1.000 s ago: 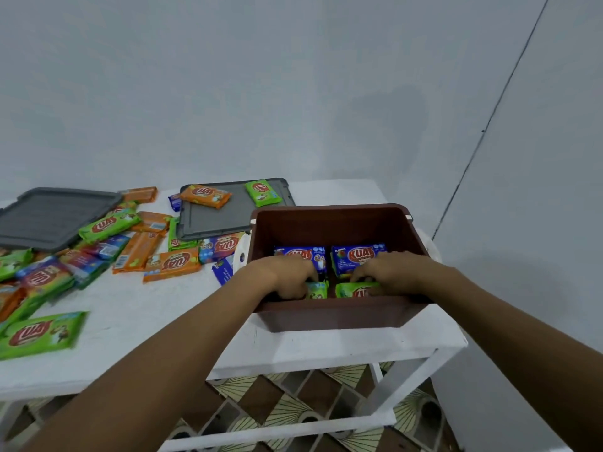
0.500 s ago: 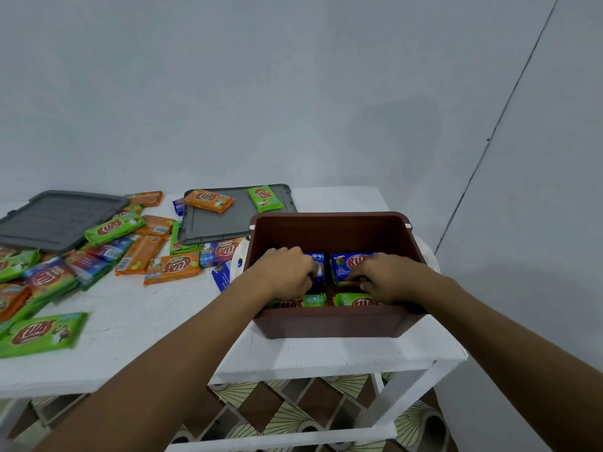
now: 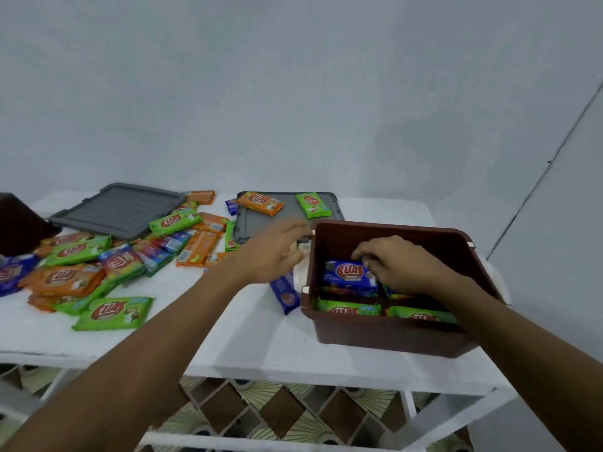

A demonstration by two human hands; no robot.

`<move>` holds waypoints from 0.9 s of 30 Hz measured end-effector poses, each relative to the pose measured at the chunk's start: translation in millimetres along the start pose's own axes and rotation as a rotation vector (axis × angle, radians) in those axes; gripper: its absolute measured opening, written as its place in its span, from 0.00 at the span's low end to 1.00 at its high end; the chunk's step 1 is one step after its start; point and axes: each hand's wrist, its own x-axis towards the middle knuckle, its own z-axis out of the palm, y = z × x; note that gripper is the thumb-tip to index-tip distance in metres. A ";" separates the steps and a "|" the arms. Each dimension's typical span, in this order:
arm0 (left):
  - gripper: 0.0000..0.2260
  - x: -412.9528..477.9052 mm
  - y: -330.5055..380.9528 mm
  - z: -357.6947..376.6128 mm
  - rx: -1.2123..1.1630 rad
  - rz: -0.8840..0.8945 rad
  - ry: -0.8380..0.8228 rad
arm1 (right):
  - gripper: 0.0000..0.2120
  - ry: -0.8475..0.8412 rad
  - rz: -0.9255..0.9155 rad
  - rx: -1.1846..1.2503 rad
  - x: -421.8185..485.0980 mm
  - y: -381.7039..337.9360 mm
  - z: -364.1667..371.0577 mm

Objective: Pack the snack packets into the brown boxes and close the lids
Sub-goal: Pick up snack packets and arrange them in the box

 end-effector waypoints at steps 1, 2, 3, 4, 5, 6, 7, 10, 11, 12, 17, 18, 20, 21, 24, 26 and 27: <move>0.21 -12.7 -20.3 1.2 -0.027 -0.074 -0.014 | 0.13 0.038 -0.031 0.004 7.9 -13.7 -1.1; 0.20 -25.4 -40.1 3.8 -0.017 -0.133 -0.053 | 0.12 0.073 -0.057 0.005 14.3 -26.2 -2.3; 0.19 -40.0 -61.0 5.6 0.000 -0.177 -0.101 | 0.12 0.107 -0.092 0.002 22.3 -41.4 -3.2; 0.18 -56.7 -81.2 5.9 0.019 -0.196 -0.146 | 0.11 0.140 -0.131 -0.001 32.1 -57.8 -3.2; 0.17 -71.6 -97.7 6.8 0.028 -0.207 -0.183 | 0.11 0.168 -0.171 -0.005 40.2 -72.0 -3.2; 0.17 -86.7 -110.5 5.5 0.026 -0.220 -0.193 | 0.11 0.175 -0.205 -0.009 48.8 -87.5 -3.4; 0.17 -103.9 -125.0 2.4 0.016 -0.256 -0.192 | 0.12 0.167 -0.230 -0.013 60.9 -105.9 -0.4; 0.16 -145.0 -160.9 -6.0 0.022 -0.332 -0.163 | 0.14 0.057 -0.227 -0.049 93.5 -156.0 14.9; 0.16 -156.5 -173.3 -7.7 0.029 -0.339 -0.154 | 0.15 0.011 -0.215 -0.073 104.0 -171.3 23.1; 0.16 -168.9 -186.1 -10.5 0.041 -0.335 -0.143 | 0.15 -0.033 -0.206 -0.102 115.6 -186.7 33.7; 0.19 -213.9 -235.0 -13.8 0.122 -0.240 0.009 | 0.31 -0.168 -0.062 -0.109 149.9 -235.1 106.2; 0.19 -218.5 -241.0 -14.2 0.140 -0.238 0.044 | 0.34 -0.163 -0.009 -0.105 151.1 -239.9 120.5; 0.18 -226.0 -253.3 -15.2 0.193 -0.253 0.100 | 0.37 -0.071 0.081 -0.124 151.9 -250.0 145.0; 0.18 -227.9 -259.2 -15.6 0.209 -0.286 0.118 | 0.36 -0.015 0.109 -0.138 150.7 -253.3 152.7; 0.26 -233.8 -276.6 -22.2 0.202 -0.470 0.089 | 0.31 0.119 0.126 -0.070 147.6 -258.6 168.1; 0.31 -237.6 -287.2 -24.6 0.158 -0.538 0.021 | 0.24 0.211 0.088 0.101 146.3 -256.1 172.2; 0.33 -239.7 -290.8 -25.0 0.131 -0.534 -0.014 | 0.20 0.244 0.062 0.189 144.9 -255.8 173.0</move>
